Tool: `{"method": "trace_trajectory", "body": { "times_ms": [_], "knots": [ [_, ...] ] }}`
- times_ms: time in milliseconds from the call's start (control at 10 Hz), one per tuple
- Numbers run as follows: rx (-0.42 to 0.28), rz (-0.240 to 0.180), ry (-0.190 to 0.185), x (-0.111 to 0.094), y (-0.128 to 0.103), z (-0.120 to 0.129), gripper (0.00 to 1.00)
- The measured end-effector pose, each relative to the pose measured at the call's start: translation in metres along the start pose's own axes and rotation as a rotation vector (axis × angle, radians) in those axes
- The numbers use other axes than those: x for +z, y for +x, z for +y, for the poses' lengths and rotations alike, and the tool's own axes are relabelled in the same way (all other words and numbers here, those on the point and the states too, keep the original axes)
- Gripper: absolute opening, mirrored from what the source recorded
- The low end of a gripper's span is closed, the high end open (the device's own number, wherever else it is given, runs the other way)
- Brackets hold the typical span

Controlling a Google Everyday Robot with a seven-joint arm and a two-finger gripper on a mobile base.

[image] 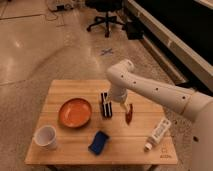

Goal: Knock the eraser over

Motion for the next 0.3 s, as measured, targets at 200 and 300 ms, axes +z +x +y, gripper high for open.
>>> {"method": "trace_trajectory", "body": {
  "times_ms": [200,300],
  "knots": [
    [0.015,0.000,0.024,-0.0034,0.0071,-0.0068,0.80],
    [0.016,0.001,0.025,-0.0036,0.0074,-0.0066,0.80]
  ]
}}
